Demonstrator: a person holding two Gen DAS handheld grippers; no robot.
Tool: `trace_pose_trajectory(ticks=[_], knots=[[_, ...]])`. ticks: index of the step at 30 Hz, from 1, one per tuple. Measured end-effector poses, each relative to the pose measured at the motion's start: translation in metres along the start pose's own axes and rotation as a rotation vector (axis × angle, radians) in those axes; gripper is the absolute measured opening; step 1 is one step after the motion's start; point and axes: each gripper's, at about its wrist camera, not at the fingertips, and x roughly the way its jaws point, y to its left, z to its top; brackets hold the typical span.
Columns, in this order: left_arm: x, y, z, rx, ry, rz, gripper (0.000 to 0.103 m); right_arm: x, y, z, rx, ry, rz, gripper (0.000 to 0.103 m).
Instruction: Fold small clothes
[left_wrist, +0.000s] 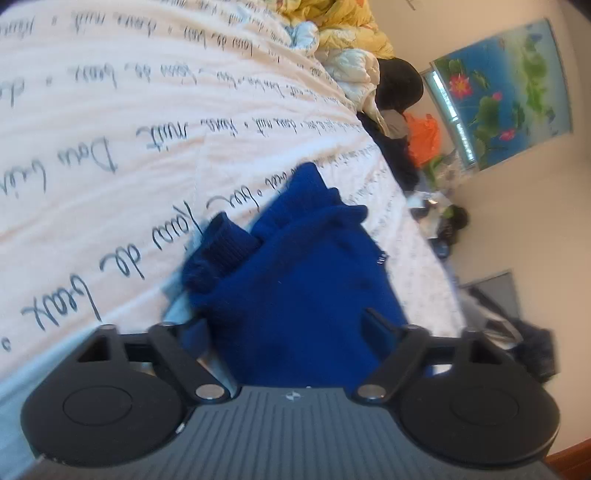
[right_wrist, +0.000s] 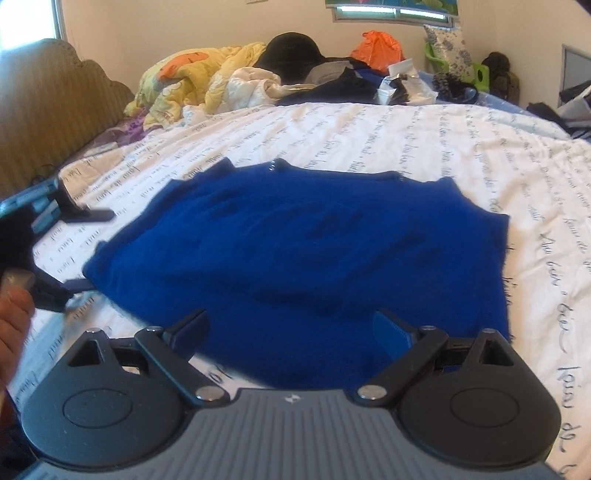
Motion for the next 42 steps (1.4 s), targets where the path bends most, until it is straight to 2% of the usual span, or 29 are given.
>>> trace_pose_trajectory(ticks=[1,2,3,6,8,11,12,14,17,20,23,25,27,30,35,36,37,38,39,40,42], knots=[[0.003,-0.002,-0.001,0.026,-0.013,0.028,0.046,0.003,-0.001,0.008,0.028,0.002,0.027,0.096],[0.008,-0.004,-0.002,0.053,-0.015,0.067,0.015,0.007,-0.002,0.018,0.064,0.008,0.062,0.096],[0.011,-0.004,-0.001,0.068,-0.017,0.099,0.007,0.011,-0.003,0.026,0.095,0.014,0.096,0.096],[0.009,-0.007,0.001,0.108,-0.037,0.127,0.009,0.035,-0.002,0.063,0.190,0.064,0.217,0.096],[0.001,-0.026,-0.008,0.256,-0.088,0.142,0.008,0.059,0.003,0.090,0.229,0.127,0.305,0.096],[-0.010,-0.062,-0.034,0.559,-0.163,0.113,0.008,0.109,0.023,0.127,0.230,0.260,0.422,0.096],[-0.012,-0.074,-0.048,0.678,-0.179,0.105,0.008,0.127,0.032,0.135,0.228,0.303,0.438,0.096],[-0.013,-0.086,-0.070,0.841,-0.207,0.101,0.008,0.163,0.051,0.148,0.200,0.381,0.442,0.096],[-0.011,-0.092,-0.091,0.992,-0.220,0.116,0.008,0.203,0.075,0.160,0.120,0.445,0.374,0.096],[-0.008,-0.091,-0.100,1.071,-0.235,0.135,0.008,0.225,0.102,0.161,-0.016,0.483,0.304,0.095],[0.000,-0.090,-0.103,1.124,-0.214,0.155,0.008,0.230,0.130,0.154,-0.226,0.507,0.211,0.094],[0.005,-0.092,-0.108,1.150,-0.205,0.164,0.008,0.230,0.145,0.152,-0.318,0.519,0.168,0.094],[0.008,-0.094,-0.113,1.168,-0.198,0.163,0.009,0.225,0.152,0.157,-0.340,0.525,0.190,0.094],[0.012,-0.099,-0.119,1.185,-0.198,0.166,0.009,0.215,0.161,0.165,-0.332,0.540,0.276,0.094],[0.014,-0.101,-0.128,1.233,-0.206,0.178,0.009,0.222,0.175,0.152,-0.513,0.580,0.188,0.093],[0.014,-0.101,-0.132,1.254,-0.215,0.184,0.009,0.221,0.174,0.147,-0.552,0.582,0.179,0.081],[0.015,-0.101,-0.134,1.269,-0.219,0.189,0.009,0.223,0.173,0.144,-0.581,0.583,0.149,0.046],[0.016,-0.100,-0.134,1.277,-0.219,0.197,0.009,0.224,0.169,0.143,-0.601,0.552,0.105,0.032],[0.016,-0.099,-0.133,1.281,-0.215,0.199,0.009,0.222,0.161,0.147,-0.584,0.540,0.115,0.018],[0.016,-0.100,-0.133,1.285,-0.216,0.199,0.009,0.220,0.150,0.152,-0.551,0.532,0.151,0.014],[0.014,-0.108,-0.135,1.306,-0.225,0.187,0.009,0.211,0.125,0.161,-0.457,0.498,0.207,0.013]])
